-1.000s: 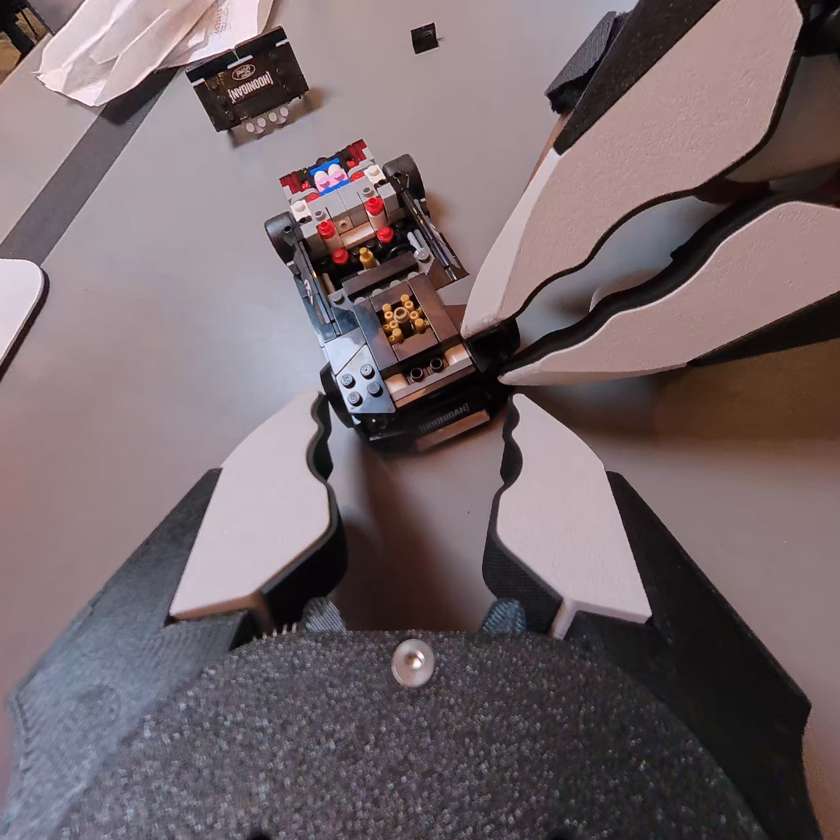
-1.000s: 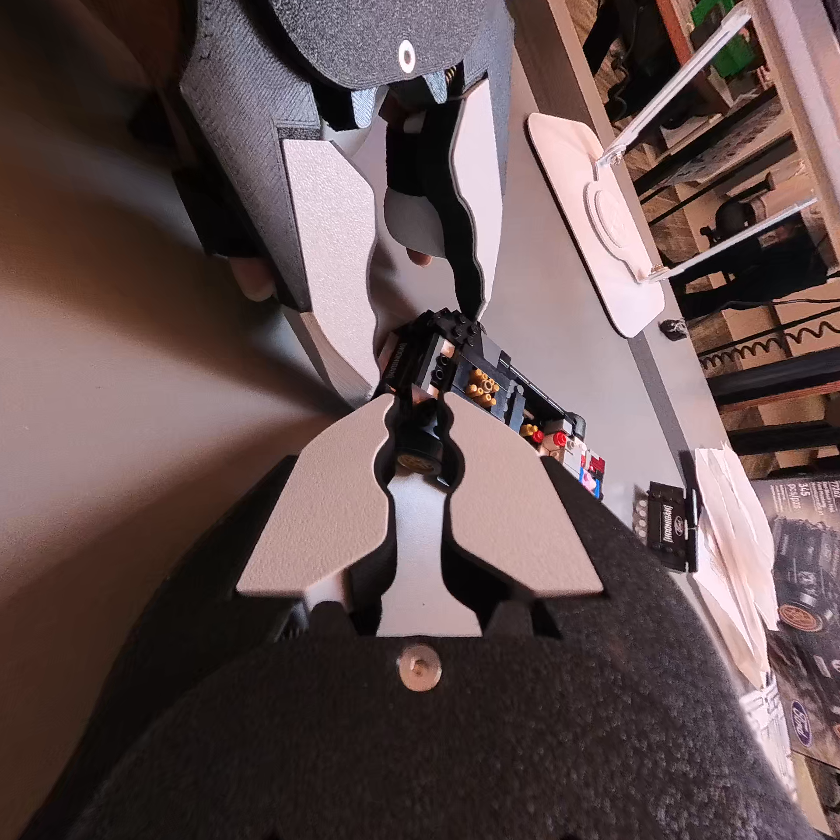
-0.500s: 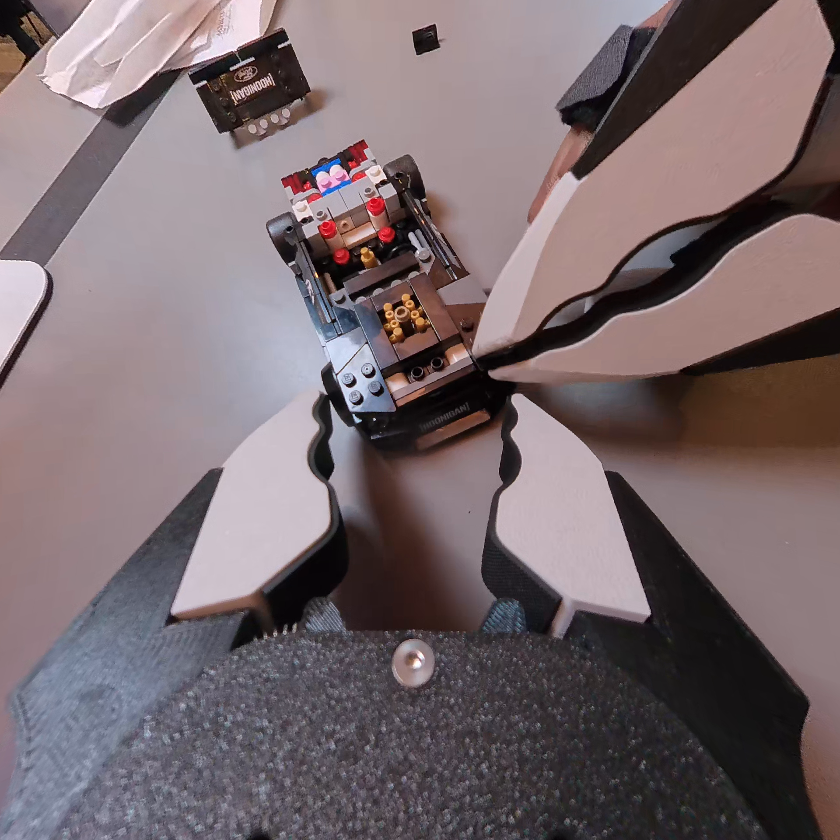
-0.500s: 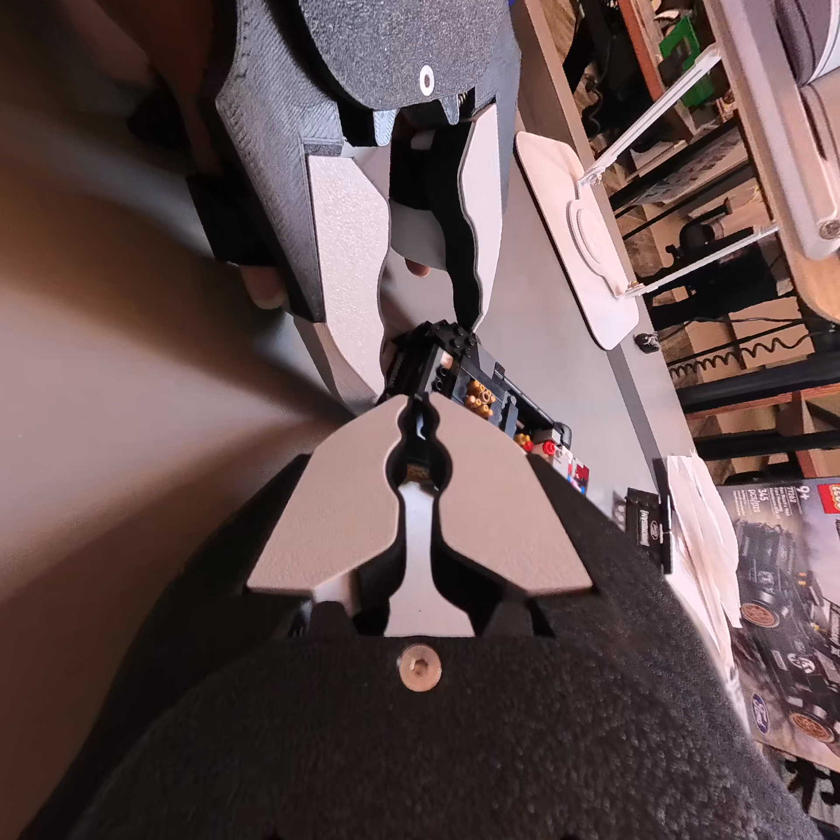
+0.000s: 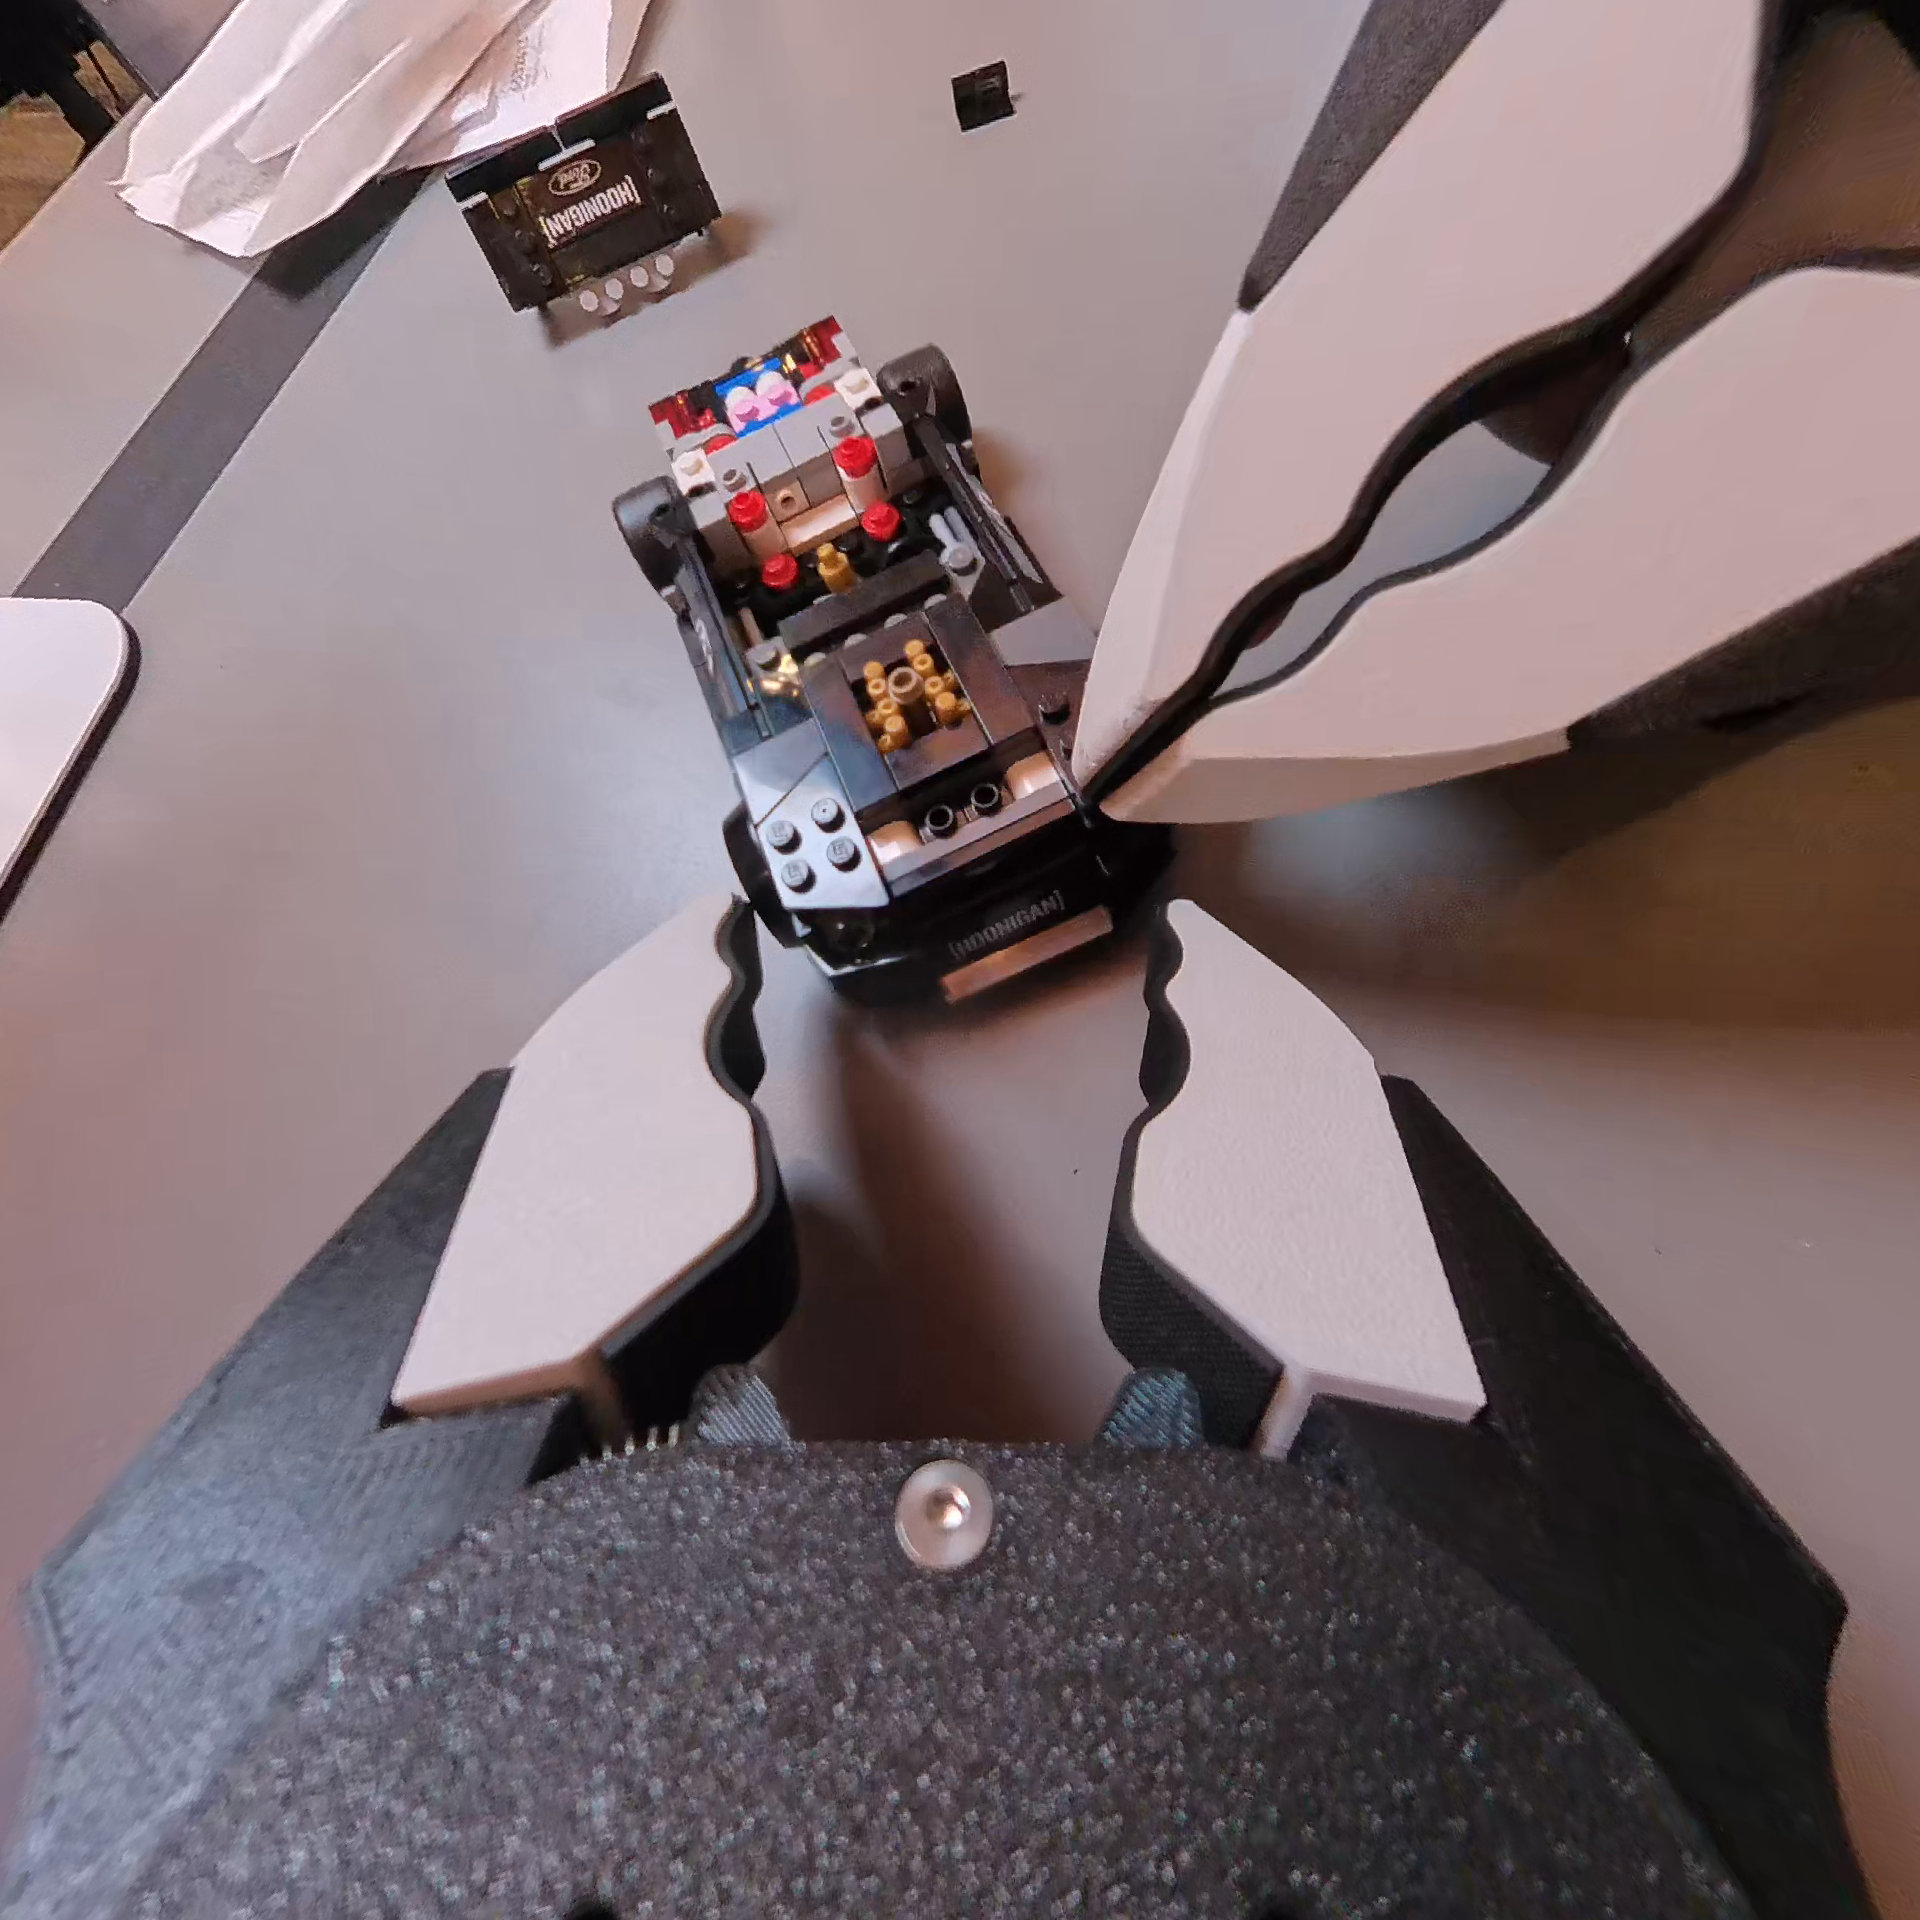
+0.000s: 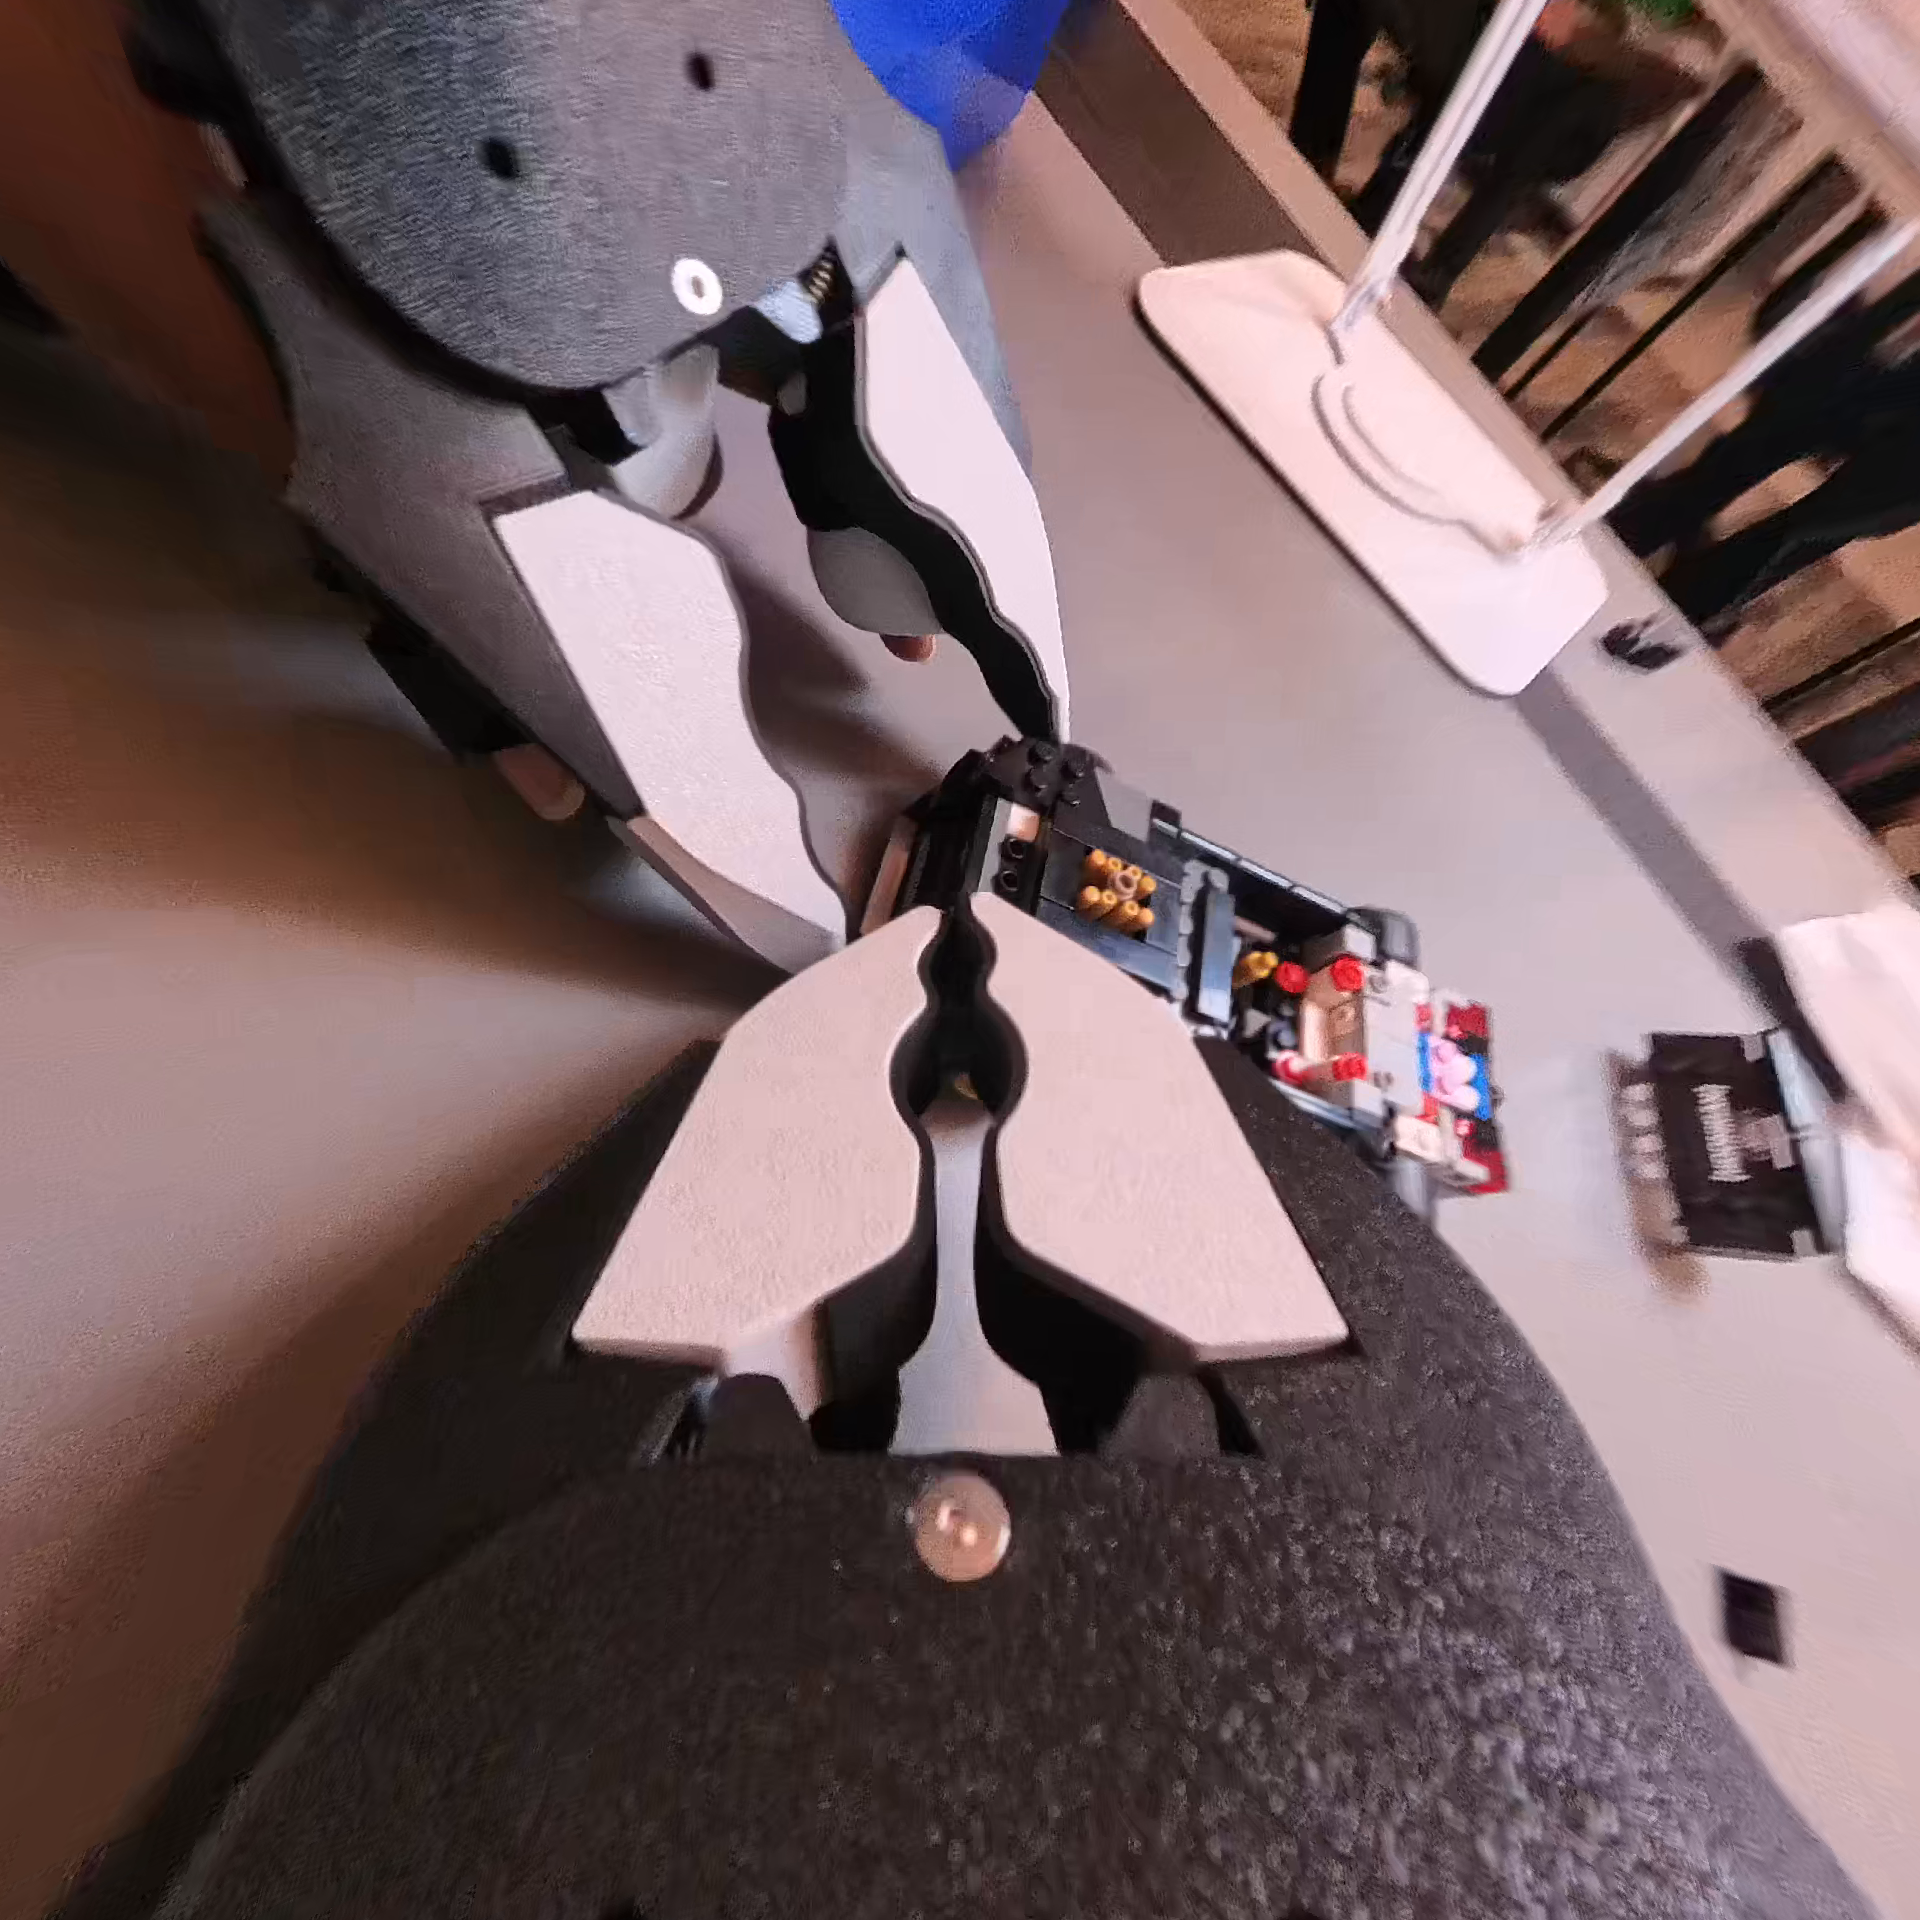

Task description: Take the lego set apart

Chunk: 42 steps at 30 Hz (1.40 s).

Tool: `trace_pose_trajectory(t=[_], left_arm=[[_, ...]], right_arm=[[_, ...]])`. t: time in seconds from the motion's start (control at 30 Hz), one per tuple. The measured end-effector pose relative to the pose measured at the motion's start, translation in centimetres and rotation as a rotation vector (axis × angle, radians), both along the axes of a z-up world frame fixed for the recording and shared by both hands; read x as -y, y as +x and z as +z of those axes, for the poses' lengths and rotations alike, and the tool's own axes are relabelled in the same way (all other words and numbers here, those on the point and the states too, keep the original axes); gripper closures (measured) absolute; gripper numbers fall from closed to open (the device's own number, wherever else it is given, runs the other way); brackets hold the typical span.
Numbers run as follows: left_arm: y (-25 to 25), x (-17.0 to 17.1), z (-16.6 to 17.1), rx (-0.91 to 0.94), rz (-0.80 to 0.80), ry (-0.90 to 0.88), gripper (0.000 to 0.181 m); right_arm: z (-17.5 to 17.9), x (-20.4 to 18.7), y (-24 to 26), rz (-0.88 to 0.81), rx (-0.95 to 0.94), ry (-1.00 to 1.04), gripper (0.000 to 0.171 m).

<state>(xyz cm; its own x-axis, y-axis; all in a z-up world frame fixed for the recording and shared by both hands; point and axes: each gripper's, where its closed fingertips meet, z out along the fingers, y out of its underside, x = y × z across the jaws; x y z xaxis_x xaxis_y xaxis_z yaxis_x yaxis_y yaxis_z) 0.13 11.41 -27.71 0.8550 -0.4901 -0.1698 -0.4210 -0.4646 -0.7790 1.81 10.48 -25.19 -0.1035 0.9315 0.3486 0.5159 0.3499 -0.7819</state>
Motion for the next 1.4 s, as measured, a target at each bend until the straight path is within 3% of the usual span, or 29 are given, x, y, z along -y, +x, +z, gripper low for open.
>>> trace_pose_trajectory(t=[0.37, 0.67, 1.13, 1.27, 1.33, 1.4], left_arm=[[0.5, -0.6, 1.3, 0.055, -0.041, 0.059, 0.102], [0.4, -0.2, 0.4, -0.054, -0.050, 0.052, 0.103], [0.9, 0.0, 0.4, -0.054, -0.058, 0.048, 0.108], [0.7, 0.1, 0.6, 0.005, -0.062, 0.034, 0.106], [0.5, 0.0, 1.4, 0.055, -0.063, 0.048, 0.108], [0.0, -0.4, 2.1, 0.105, -0.049, 0.060, 0.112]], right_arm=[[0.8, 0.4, -0.1, 0.027, -0.048, -0.060, 0.171], [0.8, 0.8, -0.1, 0.035, -0.063, -0.133, 0.171], [1.7, 0.4, 0.3, -0.045, -0.121, -0.758, 0.171], [2.6, 0.2, 0.9, 0.066, -0.115, -0.451, 0.171], [2.0, 0.9, 1.5, 0.184, -0.051, -0.251, 0.152], [1.1, 1.2, 1.9, 0.264, 0.022, -0.089, 0.148]])
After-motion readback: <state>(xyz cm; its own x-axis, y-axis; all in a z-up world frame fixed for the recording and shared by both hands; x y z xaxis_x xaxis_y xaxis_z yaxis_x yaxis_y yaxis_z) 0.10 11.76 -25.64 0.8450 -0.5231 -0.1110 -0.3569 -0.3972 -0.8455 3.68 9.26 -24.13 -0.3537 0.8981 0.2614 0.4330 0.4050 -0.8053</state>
